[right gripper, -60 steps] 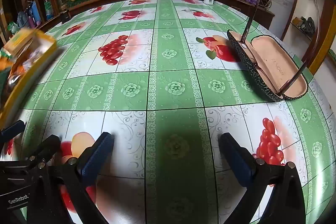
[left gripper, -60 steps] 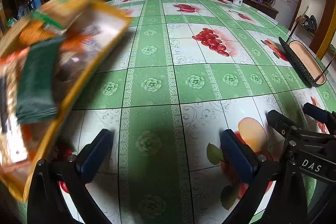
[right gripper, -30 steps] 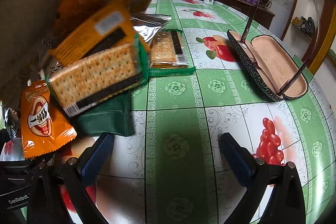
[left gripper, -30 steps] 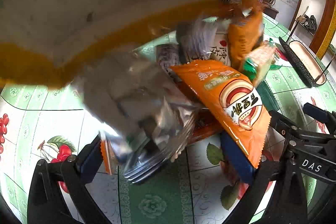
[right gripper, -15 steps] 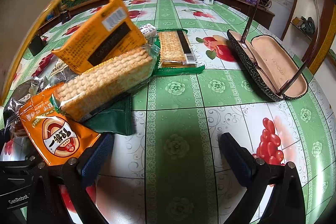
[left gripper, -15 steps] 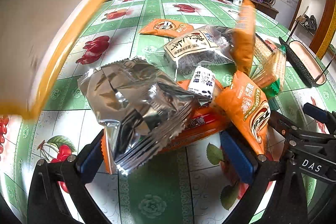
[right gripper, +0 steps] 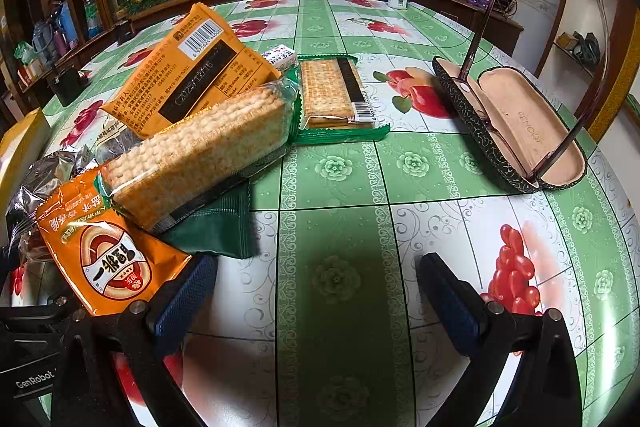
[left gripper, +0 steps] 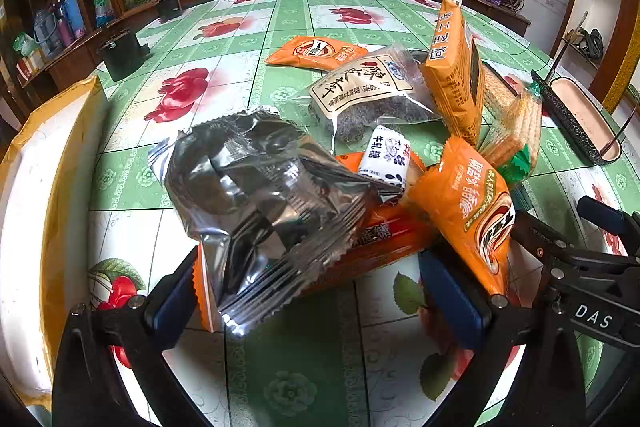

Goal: Organize snacks
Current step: 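Grasp the silver foil packet with the left tool while the right tool grasps an orange packet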

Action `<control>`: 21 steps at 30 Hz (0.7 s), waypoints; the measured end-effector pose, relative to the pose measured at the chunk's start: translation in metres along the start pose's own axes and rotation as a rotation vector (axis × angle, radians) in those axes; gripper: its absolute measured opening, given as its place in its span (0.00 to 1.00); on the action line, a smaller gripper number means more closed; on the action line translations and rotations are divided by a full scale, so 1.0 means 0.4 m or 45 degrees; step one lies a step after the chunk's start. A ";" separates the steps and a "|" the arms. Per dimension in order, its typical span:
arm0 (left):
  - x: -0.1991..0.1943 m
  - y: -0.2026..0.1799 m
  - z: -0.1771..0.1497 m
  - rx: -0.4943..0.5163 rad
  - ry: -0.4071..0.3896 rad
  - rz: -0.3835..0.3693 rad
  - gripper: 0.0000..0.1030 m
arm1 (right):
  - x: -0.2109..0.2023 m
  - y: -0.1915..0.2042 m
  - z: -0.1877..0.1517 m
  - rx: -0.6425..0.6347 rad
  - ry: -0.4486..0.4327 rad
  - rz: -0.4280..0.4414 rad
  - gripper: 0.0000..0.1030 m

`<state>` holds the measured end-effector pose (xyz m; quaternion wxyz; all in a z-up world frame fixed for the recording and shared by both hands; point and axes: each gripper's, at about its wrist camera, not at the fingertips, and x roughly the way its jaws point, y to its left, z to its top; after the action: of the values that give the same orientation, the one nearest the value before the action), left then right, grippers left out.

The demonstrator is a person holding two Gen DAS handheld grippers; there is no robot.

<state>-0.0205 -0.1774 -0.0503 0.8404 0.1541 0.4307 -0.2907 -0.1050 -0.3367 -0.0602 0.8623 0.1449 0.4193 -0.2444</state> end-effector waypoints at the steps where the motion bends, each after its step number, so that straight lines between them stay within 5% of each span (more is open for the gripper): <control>1: 0.001 -0.001 0.000 0.000 0.000 0.000 1.00 | 0.000 0.000 0.000 0.000 0.000 0.000 0.99; 14: -0.001 -0.003 -0.001 0.014 0.010 -0.007 1.00 | -0.002 0.003 0.000 0.019 0.001 -0.014 0.99; 21: -0.081 0.086 -0.019 -0.004 0.071 -0.257 1.00 | -0.020 -0.016 -0.010 -0.069 0.033 0.133 0.99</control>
<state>-0.0189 -0.1349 -0.0280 0.7948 0.1165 0.4676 -0.3690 -0.1152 -0.3379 -0.0565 0.8720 0.1462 0.4287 -0.1858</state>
